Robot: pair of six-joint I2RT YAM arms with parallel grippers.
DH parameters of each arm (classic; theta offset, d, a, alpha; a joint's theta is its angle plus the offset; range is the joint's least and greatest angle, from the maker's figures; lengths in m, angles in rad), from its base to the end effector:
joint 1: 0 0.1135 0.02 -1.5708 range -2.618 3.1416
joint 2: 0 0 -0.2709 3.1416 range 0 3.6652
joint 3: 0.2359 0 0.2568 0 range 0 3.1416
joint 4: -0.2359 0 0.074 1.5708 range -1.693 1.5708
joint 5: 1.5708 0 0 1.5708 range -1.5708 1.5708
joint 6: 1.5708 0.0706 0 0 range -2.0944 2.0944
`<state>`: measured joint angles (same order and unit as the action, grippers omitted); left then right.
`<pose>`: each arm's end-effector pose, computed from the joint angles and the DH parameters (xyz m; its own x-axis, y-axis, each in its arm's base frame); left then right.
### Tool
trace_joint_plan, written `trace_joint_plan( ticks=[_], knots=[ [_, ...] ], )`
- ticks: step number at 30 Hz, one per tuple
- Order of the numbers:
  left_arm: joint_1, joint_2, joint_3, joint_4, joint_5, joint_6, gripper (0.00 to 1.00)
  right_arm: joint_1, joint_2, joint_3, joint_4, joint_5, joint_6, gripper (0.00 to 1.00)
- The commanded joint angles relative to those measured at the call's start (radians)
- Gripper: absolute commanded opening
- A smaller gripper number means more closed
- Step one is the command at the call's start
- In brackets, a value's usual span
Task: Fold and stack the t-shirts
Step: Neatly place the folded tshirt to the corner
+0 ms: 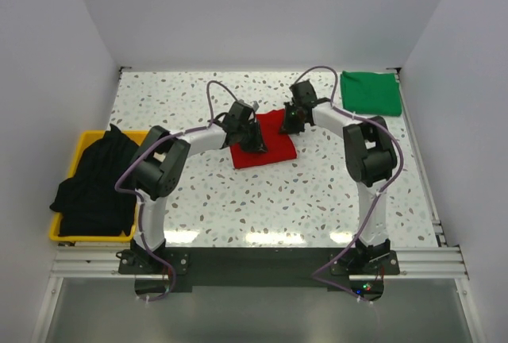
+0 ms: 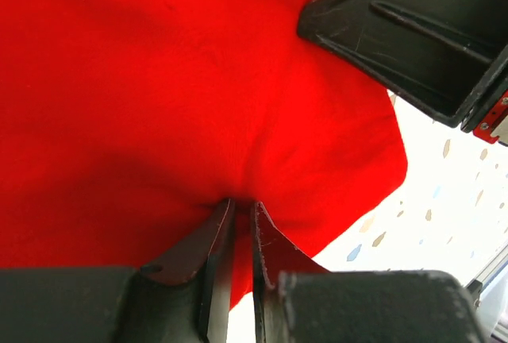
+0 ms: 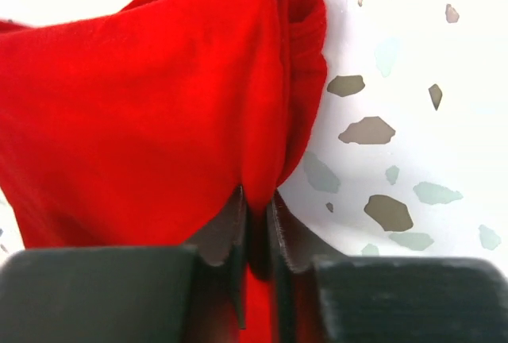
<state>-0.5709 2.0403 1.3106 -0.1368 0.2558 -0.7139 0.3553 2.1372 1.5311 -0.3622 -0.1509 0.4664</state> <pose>0.3781 -0.2641 0.1249 -0.9172 -0.1638 -0.3631 0.0795 0.8180 -0.5697 0.4522 0.1791 0.1307 -0.8805 0.1475 -0.4505 -0.0312 0.9303 0.3655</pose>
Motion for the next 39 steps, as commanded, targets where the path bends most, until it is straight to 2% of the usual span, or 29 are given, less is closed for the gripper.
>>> trace_joint_plan(
  ticks=[1, 2, 8, 13, 19, 25, 32, 39],
  knots=[
    [-0.011, -0.009, 0.012, -0.047, -0.042, 0.005, 0.18, 0.03, 0.062, 0.027, -0.095, 0.122, -0.006, 0.07],
    [-0.009, -0.038, 0.025, -0.072, -0.053, 0.013, 0.17, 0.031, 0.066, 0.031, -0.104, 0.141, -0.006, 0.0],
    [0.008, -0.256, 0.084, -0.257, -0.122, 0.141, 0.19, 0.033, 0.009, 0.015, -0.156, 0.302, -0.035, 0.0],
    [0.016, -0.463, -0.003, -0.334, -0.205, 0.231, 0.2, 0.031, 0.001, 0.122, -0.231, 0.508, -0.097, 0.0],
    [0.017, -0.627, -0.163, -0.397, -0.312, 0.329, 0.2, 0.001, 0.07, 0.326, -0.314, 0.649, -0.225, 0.0],
    [0.022, -0.684, -0.234, -0.399, -0.406, 0.406, 0.2, -0.052, 0.108, 0.503, -0.333, 0.697, -0.388, 0.0],
    [0.029, -0.651, -0.293, -0.371, -0.455, 0.424, 0.2, -0.122, 0.171, 0.711, -0.336, 0.728, -0.575, 0.0],
    [0.052, -0.614, -0.304, -0.351, -0.418, 0.419, 0.19, -0.2, 0.265, 0.872, -0.265, 0.767, -0.71, 0.0]
  ],
)
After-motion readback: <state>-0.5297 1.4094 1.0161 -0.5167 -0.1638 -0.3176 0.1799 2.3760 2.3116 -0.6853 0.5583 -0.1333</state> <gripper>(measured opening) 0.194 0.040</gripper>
